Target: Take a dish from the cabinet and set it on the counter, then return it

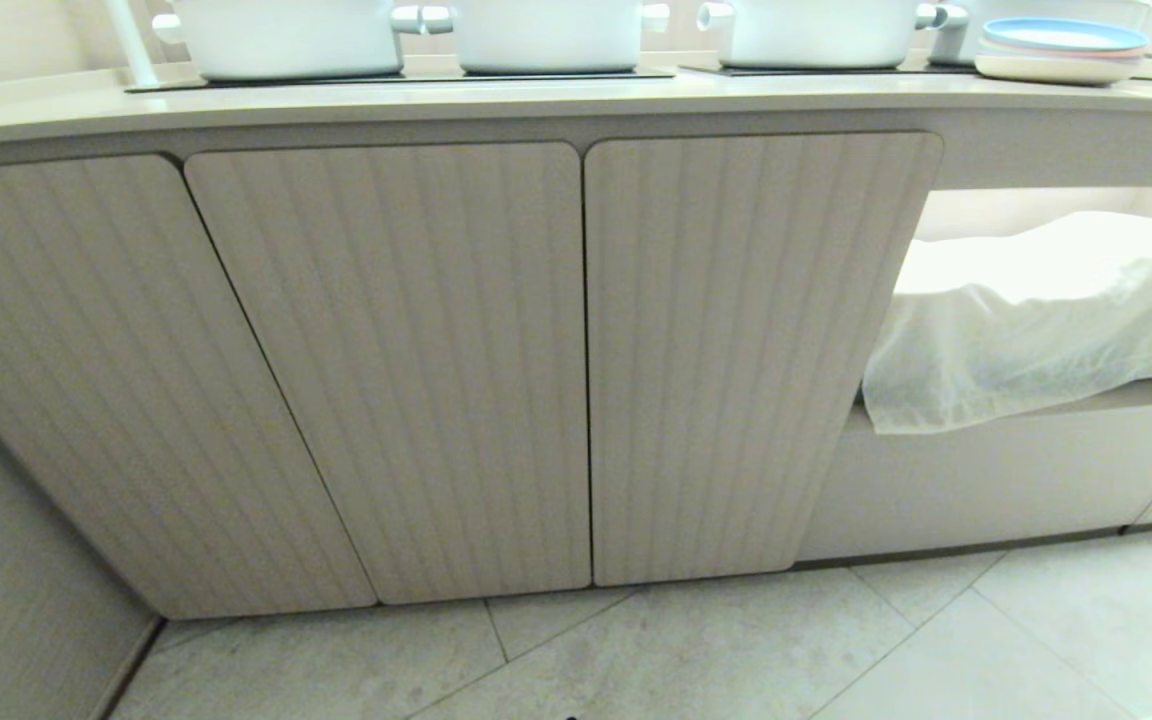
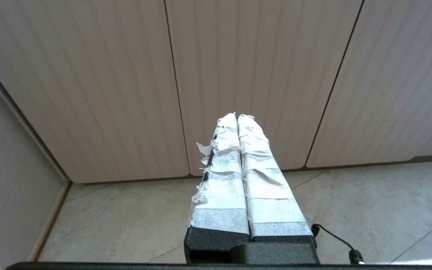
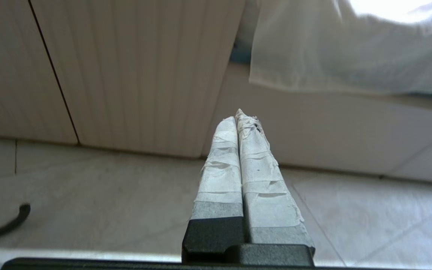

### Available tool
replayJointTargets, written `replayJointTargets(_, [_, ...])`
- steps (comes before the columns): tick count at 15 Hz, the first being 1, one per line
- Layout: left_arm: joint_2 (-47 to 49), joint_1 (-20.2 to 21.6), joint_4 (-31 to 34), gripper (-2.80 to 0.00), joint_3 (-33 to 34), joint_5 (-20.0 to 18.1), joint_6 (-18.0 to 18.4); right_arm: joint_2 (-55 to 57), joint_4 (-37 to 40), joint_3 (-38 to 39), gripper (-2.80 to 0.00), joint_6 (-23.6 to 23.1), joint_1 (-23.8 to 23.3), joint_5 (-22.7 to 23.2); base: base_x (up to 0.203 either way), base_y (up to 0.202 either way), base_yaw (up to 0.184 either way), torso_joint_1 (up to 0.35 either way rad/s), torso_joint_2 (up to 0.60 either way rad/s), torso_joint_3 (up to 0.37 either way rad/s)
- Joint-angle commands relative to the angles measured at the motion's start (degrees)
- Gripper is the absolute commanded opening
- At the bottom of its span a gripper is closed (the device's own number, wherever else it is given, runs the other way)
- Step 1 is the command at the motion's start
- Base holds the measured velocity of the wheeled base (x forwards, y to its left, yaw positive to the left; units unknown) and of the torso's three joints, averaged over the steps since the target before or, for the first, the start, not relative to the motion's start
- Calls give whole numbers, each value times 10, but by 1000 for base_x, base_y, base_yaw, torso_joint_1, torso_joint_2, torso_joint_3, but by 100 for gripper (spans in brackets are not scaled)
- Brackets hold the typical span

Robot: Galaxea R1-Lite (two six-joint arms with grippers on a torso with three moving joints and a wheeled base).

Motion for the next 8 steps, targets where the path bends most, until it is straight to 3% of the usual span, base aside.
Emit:
replayJointTargets(1, [0,0,0,-280,0,0,0,-72,56,3,-280,-2,-11,2,0,0,0,0,0,0])
replayJointTargets(8, [0,0,0,-280,0,0,0,-228,263,3,-280,-6,-111,94,0,0,0,0,0,0])
